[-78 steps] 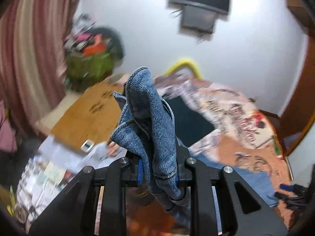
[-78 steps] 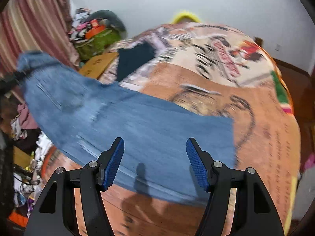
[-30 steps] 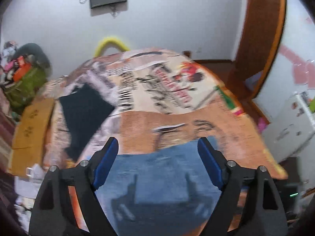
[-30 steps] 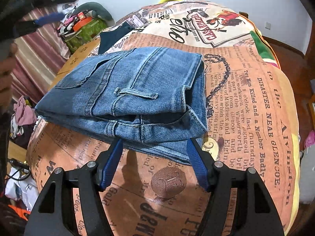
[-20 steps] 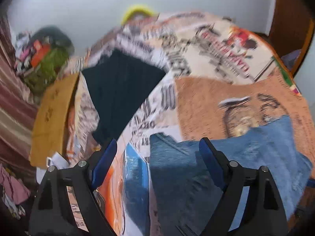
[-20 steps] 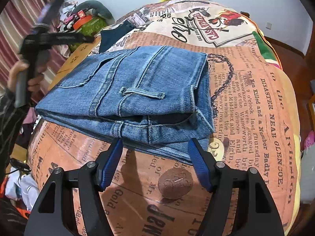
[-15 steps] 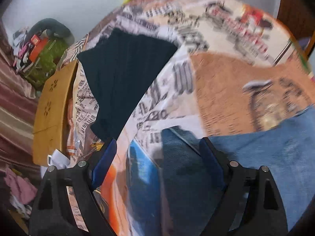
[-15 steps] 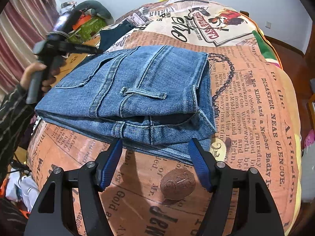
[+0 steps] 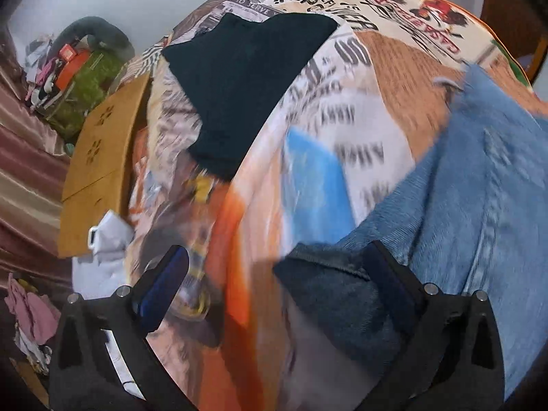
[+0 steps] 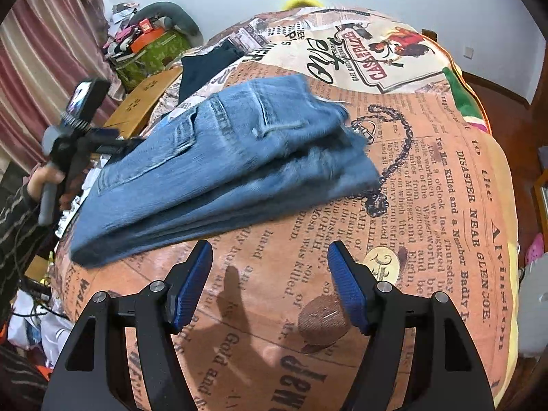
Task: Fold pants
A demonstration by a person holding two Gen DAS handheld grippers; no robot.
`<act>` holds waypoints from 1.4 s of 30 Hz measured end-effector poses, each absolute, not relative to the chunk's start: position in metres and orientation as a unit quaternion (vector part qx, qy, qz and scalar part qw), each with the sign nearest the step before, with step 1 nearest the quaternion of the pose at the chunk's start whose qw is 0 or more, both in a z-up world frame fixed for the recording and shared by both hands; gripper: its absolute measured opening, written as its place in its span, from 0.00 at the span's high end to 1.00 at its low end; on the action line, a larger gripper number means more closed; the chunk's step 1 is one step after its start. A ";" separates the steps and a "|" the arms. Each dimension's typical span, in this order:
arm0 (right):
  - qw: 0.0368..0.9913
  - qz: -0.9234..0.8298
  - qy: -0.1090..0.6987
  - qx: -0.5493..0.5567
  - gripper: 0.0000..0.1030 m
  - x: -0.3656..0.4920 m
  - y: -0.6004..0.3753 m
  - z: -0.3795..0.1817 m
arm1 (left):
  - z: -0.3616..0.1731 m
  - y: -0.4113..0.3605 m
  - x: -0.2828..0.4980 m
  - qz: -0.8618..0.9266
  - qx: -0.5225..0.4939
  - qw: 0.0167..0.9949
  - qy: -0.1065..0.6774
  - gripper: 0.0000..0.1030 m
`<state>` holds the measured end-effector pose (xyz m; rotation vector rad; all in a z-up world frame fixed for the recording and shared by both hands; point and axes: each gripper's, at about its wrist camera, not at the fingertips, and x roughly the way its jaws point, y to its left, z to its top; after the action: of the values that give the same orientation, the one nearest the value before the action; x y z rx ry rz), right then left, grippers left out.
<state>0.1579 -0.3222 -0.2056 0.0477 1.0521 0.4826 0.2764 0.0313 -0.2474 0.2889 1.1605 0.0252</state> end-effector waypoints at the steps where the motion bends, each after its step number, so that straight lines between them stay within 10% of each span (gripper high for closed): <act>1: 0.838 0.229 0.495 0.022 0.35 0.156 -0.321 -0.204 | -0.245 0.033 0.268 0.013 0.133 0.826 0.547 0.00; 17: 0.856 0.225 0.465 0.018 0.35 0.146 -0.318 -0.181 | -0.214 0.009 0.174 -0.072 0.053 0.836 0.541 0.04; 34: 0.865 0.231 0.441 0.053 0.35 0.236 -0.304 -0.184 | -0.158 -0.018 0.286 -0.085 0.072 0.885 0.452 0.04; 38: 0.861 0.239 0.446 0.050 0.37 0.266 -0.300 -0.196 | -0.174 -0.034 0.323 -0.112 0.057 0.874 0.469 0.26; 42: 0.849 0.244 0.465 0.064 0.62 0.300 -0.294 -0.217 | -0.204 -0.050 0.353 -0.141 0.046 0.849 0.508 0.60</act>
<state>0.3001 -0.2937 -0.2171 0.1345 0.9798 0.5143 0.3528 -0.0501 -0.2036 0.0964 1.0704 -0.2978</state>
